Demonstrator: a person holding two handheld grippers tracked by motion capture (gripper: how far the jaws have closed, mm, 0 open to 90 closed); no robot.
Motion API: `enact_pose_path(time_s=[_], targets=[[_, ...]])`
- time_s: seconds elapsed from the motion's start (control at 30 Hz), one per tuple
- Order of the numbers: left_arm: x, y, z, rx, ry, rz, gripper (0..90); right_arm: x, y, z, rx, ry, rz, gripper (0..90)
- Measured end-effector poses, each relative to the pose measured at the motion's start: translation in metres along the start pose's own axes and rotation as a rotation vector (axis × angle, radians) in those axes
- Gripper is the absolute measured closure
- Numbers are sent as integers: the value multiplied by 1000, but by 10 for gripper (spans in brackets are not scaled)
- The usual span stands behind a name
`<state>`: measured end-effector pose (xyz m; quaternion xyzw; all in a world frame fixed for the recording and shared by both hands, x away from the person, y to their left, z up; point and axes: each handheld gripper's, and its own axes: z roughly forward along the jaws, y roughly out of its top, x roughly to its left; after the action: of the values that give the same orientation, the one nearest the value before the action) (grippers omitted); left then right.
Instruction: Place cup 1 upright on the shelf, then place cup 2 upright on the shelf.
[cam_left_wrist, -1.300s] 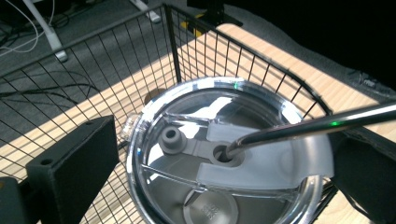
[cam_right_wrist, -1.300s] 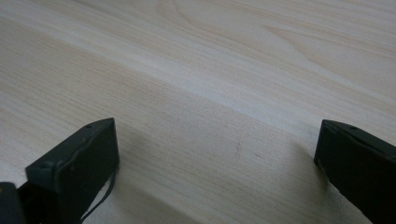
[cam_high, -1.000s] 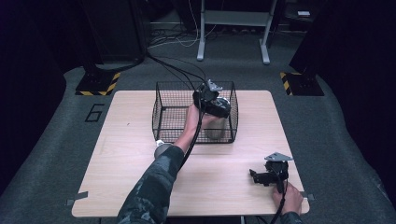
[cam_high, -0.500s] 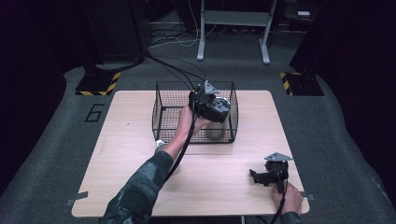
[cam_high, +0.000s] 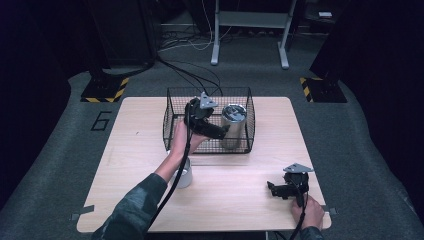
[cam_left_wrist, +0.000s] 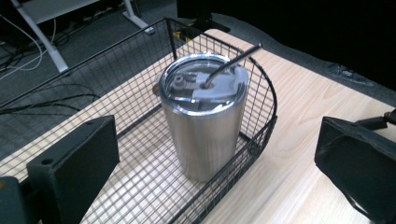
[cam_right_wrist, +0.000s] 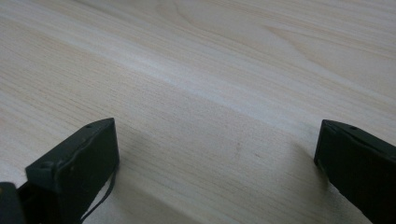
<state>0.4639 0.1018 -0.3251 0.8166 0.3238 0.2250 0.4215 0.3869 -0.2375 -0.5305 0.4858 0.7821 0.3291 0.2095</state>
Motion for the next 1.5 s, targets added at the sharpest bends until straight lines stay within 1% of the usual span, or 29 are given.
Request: enact_pose_path(time_s=[0.03,0.07,0.13,0.2,0.23,0.33,0.37,0.43,0.5,0.57,0.6,0.63,0.67,0.7,0.73,0.77,0.87,0.93,0.97,1.07,1.1,1.2,1.23,1.27,1.33,1.4,1.43,1.5], targets=[[0,-2,-2,2,3,-9,1,0,0,0,0,0,0,0],[1,-4,-5,7,2,1,1,0,0,0,0,0,0,0],[1,-9,-8,9,4,-6,1,0,0,0,0,0,1,0],[2,-13,-13,13,12,0,1,0,0,0,0,0,1,0],[2,-16,-15,20,8,-9,1,0,0,0,0,0,0,0],[3,-23,-21,28,21,6,1,0,0,0,0,0,1,0],[2,-25,-24,32,18,0,1,0,0,0,0,0,1,0],[2,-30,-28,31,20,5,1,0,0,0,0,0,1,0],[2,-35,-33,42,28,17,1,0,0,0,0,0,1,0],[2,-41,-37,35,36,13,1,0,0,0,0,0,1,0],[3,-44,-40,39,46,27,1,0,0,0,0,0,1,0],[3,-48,-41,34,59,23,1,0,0,0,0,0,1,0],[4,-51,-42,41,59,18,1,0,0,0,0,0,1,0],[4,-54,-44,38,54,4,1,0,0,0,0,0,1,0],[4,-56,-46,39,57,2,1,0,0,0,0,0,1,0],[4,-59,-49,42,62,2,1,0,0,0,0,0,1,0],[3,-64,-57,26,72,-2,1,0,0,0,0,0,1,0],[2,-68,-61,34,76,5,1,0,0,0,0,0,0,0],[1,-69,-62,32,77,10,1,0,0,0,0,0,1,0],[-3,-75,-66,47,82,21,1,0,0,0,0,0,0,0],[-4,-77,-66,43,92,24,0,0,0,0,0,0,1,0],[-6,-85,-67,50,86,18,0,0,0,0,0,0,0,0],[-7,-90,-67,54,83,8,0,0,0,0,0,0,0,0],[-7,-92,-67,63,80,12,0,0,0,0,0,0,1,0],[-7,-101,-66,66,82,-1,0,0,0,0,0,0,0,0],[-6,-107,-65,76,68,-10,0,0,0,0,0,0,1,0],[-6,-111,-63,73,73,-15,0,0,0,0,0,0,1,0],[-5,-119,-61,80,70,-33,0,0,0,0,0,0,1,0]])
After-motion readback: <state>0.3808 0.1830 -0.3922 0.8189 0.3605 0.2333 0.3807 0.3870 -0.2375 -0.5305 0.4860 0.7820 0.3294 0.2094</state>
